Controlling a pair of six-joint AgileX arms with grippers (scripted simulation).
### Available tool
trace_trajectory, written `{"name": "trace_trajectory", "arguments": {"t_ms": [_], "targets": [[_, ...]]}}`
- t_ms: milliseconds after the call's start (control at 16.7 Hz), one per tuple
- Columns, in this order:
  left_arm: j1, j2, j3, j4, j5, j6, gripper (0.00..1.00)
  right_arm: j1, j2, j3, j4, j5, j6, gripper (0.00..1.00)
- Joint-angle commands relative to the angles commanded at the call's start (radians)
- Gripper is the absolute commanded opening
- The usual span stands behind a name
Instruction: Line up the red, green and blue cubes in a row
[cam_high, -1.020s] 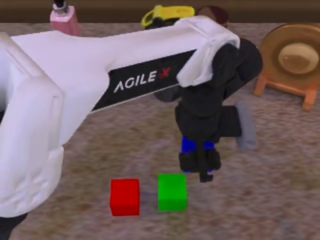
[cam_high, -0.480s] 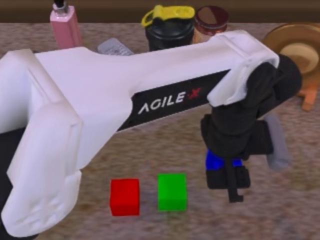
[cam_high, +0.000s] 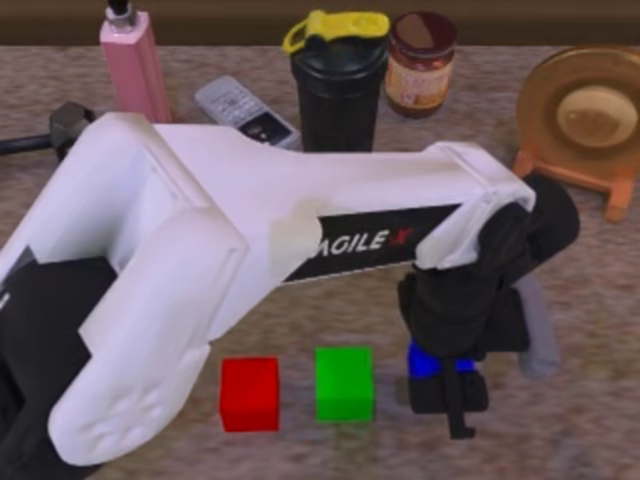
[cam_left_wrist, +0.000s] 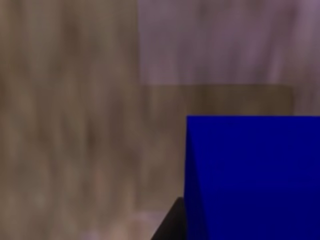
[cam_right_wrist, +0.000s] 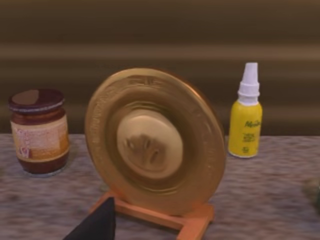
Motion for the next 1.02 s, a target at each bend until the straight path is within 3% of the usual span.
{"name": "trace_trajectory", "arguments": {"t_ms": [240, 1020], "targets": [[-0.001, 0.003, -0.006, 0.007, 0.000, 0.000, 0.00, 0.000, 0.000, 0.000, 0.000, 0.000, 0.000, 1.00], [-0.001, 0.003, -0.006, 0.007, 0.000, 0.000, 0.98, 0.000, 0.000, 0.000, 0.000, 0.000, 0.000, 1.00]]}}
